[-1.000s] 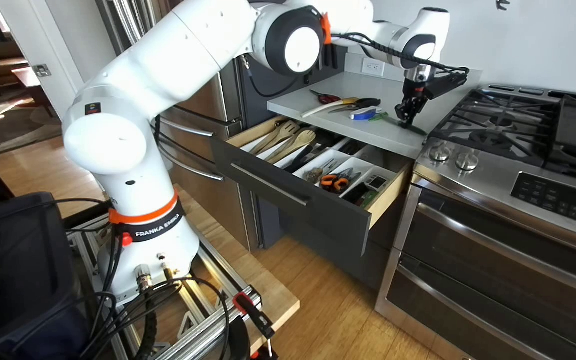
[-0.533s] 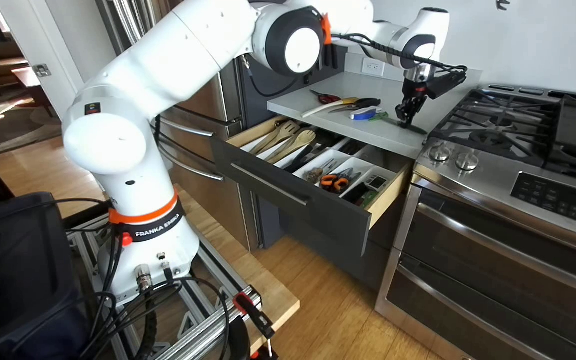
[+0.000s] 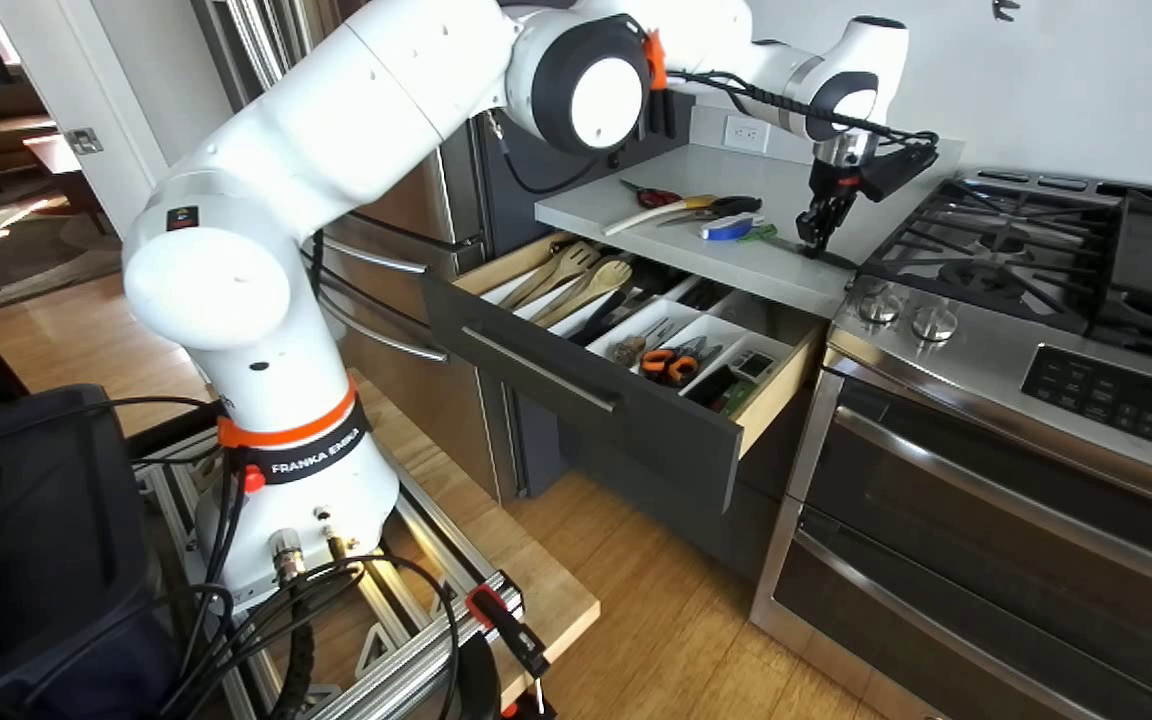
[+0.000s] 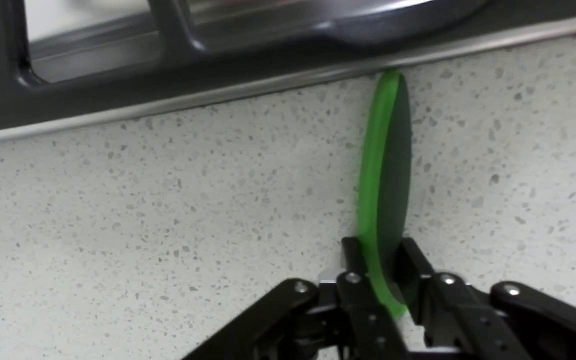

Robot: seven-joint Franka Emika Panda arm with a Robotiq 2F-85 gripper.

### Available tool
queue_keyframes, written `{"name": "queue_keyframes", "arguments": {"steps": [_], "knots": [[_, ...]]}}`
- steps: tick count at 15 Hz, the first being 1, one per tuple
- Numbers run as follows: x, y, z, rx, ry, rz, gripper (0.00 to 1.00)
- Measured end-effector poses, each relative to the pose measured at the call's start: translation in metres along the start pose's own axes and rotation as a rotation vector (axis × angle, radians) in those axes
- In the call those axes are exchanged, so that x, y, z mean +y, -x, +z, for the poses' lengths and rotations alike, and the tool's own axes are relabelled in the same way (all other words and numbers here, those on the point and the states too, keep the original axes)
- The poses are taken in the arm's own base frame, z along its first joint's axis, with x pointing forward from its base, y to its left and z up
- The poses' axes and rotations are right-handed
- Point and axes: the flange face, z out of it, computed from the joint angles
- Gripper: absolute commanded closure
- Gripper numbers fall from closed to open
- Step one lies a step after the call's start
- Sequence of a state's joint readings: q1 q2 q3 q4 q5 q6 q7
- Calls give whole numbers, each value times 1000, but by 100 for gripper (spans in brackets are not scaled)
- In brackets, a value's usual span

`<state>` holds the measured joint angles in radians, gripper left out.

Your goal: Make the knife and scissors face each other on opposite sides

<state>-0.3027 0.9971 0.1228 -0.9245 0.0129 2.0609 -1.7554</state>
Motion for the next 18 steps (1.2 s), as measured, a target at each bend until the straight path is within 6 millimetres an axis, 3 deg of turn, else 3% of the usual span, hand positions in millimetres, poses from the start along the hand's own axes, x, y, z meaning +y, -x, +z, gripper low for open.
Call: {"name": "queue_keyframes", "arguments": {"steps": [3,6,9,14,18], "knots": [[-1,5,0,10,1,-1,44],[-1,10,-2,17,7,3,22],[3,11,-17,23,38,-2,0],[13,-8,-68,-6,102,-72,0],[17,-42,-88,-29,111,-135,0]]}}
